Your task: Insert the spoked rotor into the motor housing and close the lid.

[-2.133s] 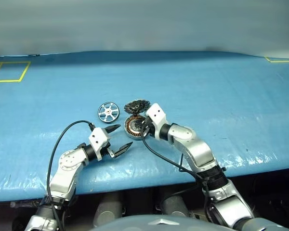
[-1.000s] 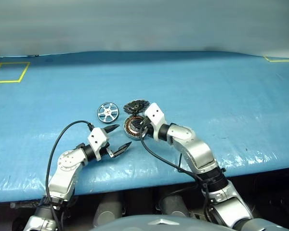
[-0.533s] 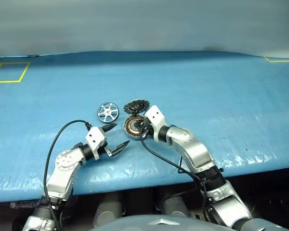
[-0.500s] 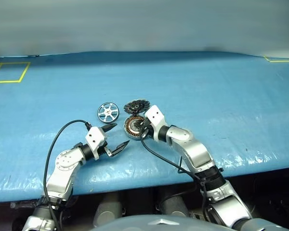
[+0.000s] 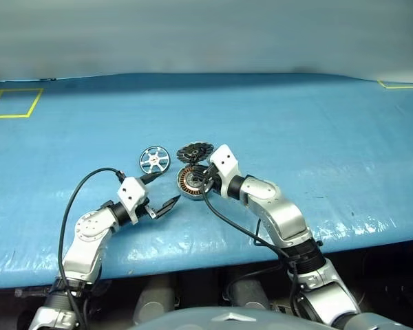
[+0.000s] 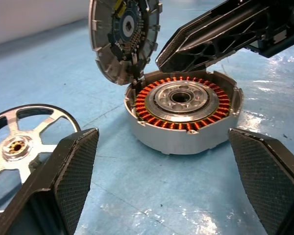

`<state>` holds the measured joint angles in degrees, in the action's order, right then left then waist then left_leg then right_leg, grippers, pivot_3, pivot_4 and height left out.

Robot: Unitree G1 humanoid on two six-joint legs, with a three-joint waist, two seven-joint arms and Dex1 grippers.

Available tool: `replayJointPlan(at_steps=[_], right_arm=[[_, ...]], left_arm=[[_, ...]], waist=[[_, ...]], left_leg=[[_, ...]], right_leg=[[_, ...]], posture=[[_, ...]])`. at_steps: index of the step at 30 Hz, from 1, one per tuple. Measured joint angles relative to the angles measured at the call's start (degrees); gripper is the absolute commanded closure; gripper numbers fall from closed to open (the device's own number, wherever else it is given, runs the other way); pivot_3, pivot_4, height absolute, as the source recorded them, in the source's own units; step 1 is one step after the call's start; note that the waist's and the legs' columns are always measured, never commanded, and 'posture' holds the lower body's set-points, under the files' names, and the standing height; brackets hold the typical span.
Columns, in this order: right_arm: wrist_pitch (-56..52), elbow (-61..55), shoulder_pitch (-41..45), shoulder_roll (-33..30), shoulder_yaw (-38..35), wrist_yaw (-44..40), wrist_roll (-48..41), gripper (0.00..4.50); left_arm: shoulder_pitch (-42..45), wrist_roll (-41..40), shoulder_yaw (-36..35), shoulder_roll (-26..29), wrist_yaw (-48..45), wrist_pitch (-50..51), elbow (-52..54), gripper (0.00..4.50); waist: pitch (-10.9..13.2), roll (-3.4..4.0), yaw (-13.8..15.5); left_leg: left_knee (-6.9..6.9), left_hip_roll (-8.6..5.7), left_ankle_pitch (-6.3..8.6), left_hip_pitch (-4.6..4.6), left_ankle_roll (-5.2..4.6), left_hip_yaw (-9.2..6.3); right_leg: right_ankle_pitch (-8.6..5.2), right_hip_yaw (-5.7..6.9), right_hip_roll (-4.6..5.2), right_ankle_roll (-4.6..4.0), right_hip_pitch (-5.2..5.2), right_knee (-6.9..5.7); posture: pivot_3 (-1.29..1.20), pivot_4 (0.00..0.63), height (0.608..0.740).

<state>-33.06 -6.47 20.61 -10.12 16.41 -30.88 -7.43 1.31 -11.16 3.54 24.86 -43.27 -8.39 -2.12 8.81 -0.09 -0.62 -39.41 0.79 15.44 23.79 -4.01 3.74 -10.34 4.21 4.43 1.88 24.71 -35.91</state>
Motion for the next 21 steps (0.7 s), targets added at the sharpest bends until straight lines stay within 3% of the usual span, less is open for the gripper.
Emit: replayJointPlan(at_steps=[4,6,9,15,21], right_arm=[[0.1,0.0,-0.1,-0.2,0.1,0.0,0.1,1.84],[0.3,0.0,-0.2,-0.4,0.4,0.0,0.2,1.84],[0.5,0.0,-0.6,-0.4,0.4,0.0,0.1,2.44],[0.9,-0.1,-0.9,-0.5,0.5,-0.7,-0.5,4.46],[2.2,-0.1,-1.0,-0.3,0.7,0.5,0.4,4.49]], left_arm=[[1.0,1.1,-0.1,0.1,0.5,-0.1,0.0,0.0],[1.3,1.3,-0.2,0.1,0.5,-0.2,0.0,0.0],[1.9,1.5,-0.3,0.0,1.1,0.1,0.0,0.0],[4.3,1.3,-1.1,0.2,2.0,1.9,-0.6,0.0],[7.8,1.3,-1.3,1.6,1.8,6.3,-4.0,0.0]], waist=[[0.0,0.0,0.0],[0.0,0.0,0.0],[0.0,0.0,0.0],[0.0,-0.01,0.0],[0.0,-0.02,0.0]], left_leg=[[0.0,0.0,0.0,0.0,0.0,0.0],[0.01,0.0,0.0,0.0,0.0,0.01],[0.01,0.0,-0.01,0.0,0.01,0.01],[0.01,0.0,-0.01,-0.02,0.01,0.01],[0.01,0.0,-0.05,-0.01,0.07,0.01]], right_leg=[[0.0,0.0,-0.01,0.0,-0.01,0.0],[0.01,0.0,-0.02,-0.01,0.0,0.0],[0.0,0.0,-0.02,0.0,-0.01,0.0],[0.0,-0.01,-0.04,0.03,-0.03,0.0],[0.01,0.0,-0.07,0.06,-0.03,-0.01]], posture=[[0.0,0.15,0.74],[0.0,0.15,0.74],[0.0,0.15,0.74],[0.0,0.15,0.74],[0.0,0.15,0.74]])
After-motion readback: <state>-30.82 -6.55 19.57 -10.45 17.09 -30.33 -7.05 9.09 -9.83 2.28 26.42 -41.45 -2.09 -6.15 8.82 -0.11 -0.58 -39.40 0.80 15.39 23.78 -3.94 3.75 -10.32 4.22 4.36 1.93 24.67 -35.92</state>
